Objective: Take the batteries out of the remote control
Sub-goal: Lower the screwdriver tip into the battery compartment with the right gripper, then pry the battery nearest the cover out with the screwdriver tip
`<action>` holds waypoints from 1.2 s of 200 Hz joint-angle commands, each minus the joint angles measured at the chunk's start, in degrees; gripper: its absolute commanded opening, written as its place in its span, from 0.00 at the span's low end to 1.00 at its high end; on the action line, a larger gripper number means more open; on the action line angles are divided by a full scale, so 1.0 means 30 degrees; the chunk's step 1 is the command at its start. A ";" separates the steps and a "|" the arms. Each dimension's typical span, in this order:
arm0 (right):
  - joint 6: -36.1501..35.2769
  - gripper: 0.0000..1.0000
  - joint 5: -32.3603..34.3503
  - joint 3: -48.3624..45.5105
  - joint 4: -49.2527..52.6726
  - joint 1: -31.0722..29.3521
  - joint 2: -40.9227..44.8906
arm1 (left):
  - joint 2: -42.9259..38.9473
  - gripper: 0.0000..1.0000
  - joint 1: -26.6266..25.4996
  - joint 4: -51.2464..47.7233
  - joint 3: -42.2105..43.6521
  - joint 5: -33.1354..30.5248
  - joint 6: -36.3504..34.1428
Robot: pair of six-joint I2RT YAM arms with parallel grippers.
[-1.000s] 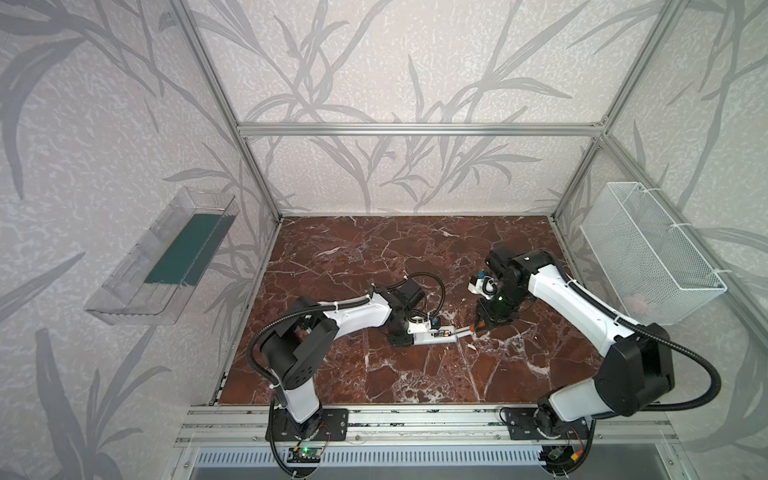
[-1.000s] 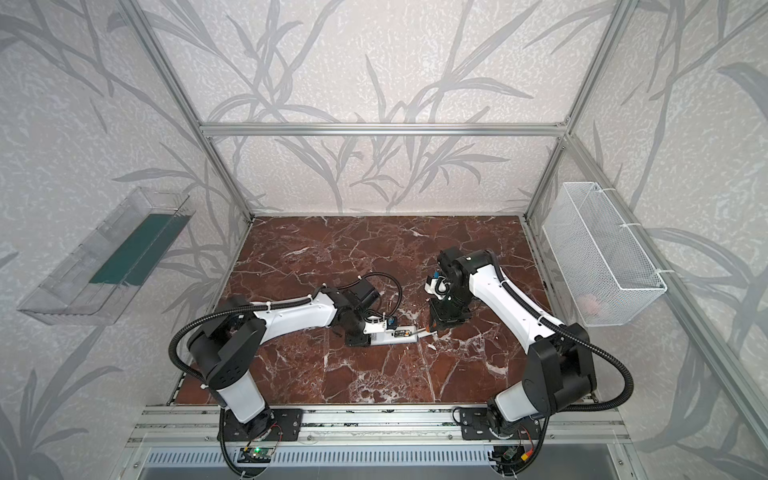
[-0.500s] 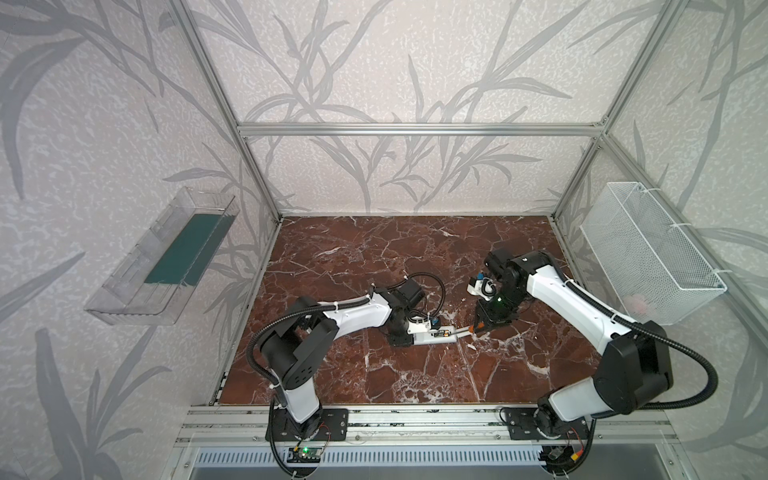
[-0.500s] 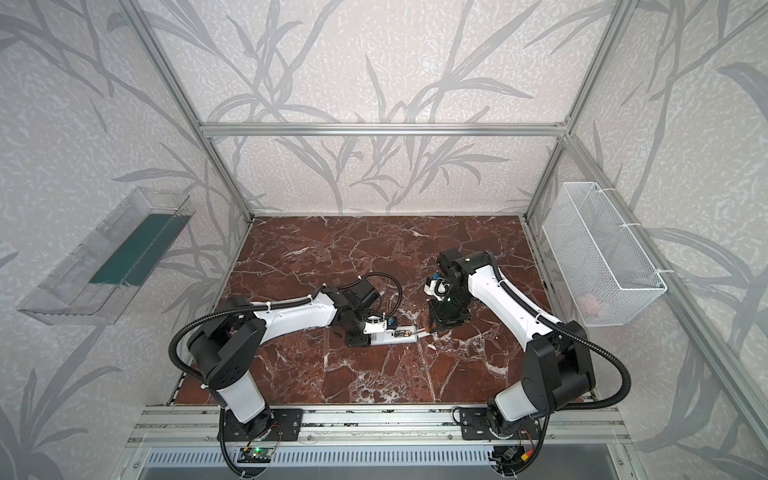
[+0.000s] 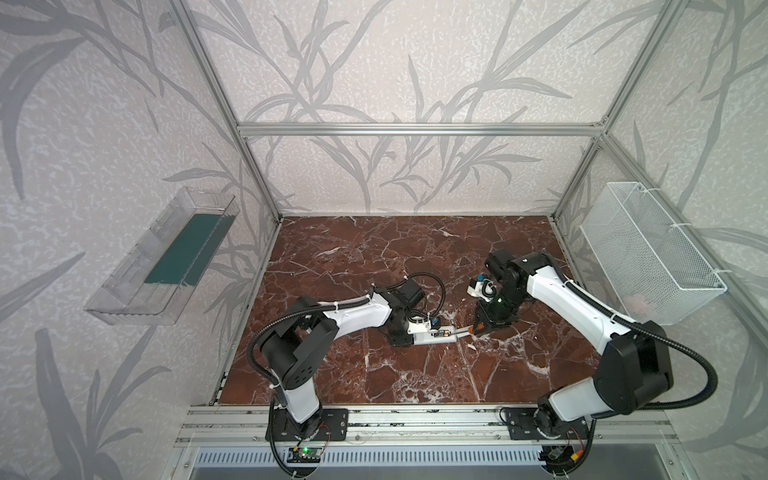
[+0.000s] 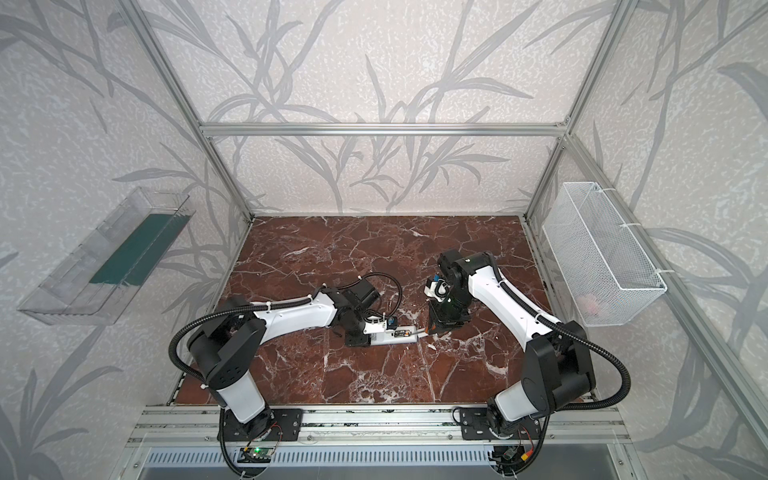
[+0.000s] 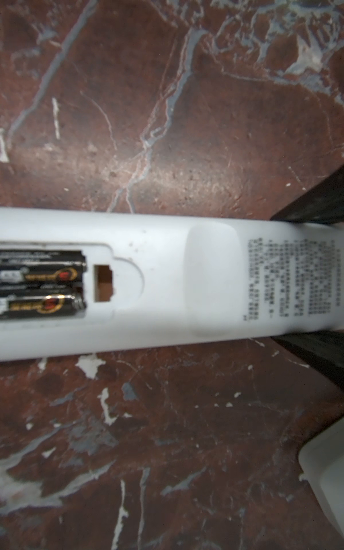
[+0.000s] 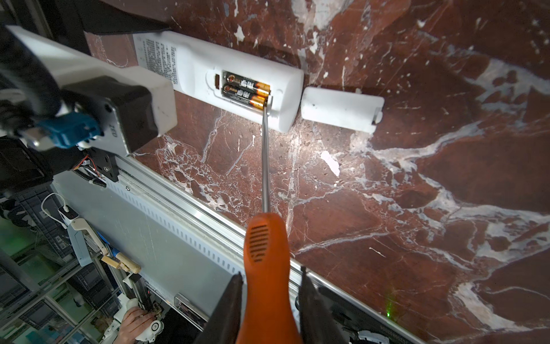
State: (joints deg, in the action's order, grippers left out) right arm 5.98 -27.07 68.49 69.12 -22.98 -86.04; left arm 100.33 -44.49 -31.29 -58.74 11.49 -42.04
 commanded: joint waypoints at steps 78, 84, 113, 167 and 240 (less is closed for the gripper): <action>-0.0264 0.00 -0.2285 0.0491 -0.0743 -0.0161 0.0775 | 0.0745 0.29 -0.0287 -0.1498 0.0244 -0.0093 -0.0722; -0.0243 0.00 -0.2286 0.0534 -0.0718 -0.0154 0.0789 | 0.0737 0.29 -0.0287 -0.1505 0.0244 -0.0132 -0.0730; -0.0149 0.00 -0.2358 0.0826 -0.0644 -0.0161 0.0937 | 0.0799 0.29 -0.0288 -0.1523 0.0247 -0.0195 -0.0725; 0.0068 0.00 -0.2622 0.1271 -0.0554 -0.0159 0.1185 | 0.0855 0.28 -0.0287 -0.1544 0.0222 -0.0313 -0.0700; 0.0045 0.00 0.0988 0.1046 0.0481 -0.0132 0.0921 | 0.0859 0.28 -0.0287 -0.1580 0.0233 -0.0342 -0.0658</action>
State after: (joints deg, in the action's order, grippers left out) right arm 6.39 -28.62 70.78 67.94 -23.31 -83.90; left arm 100.49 -44.62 -31.94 -58.89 11.07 -42.06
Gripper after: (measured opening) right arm 0.295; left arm 0.492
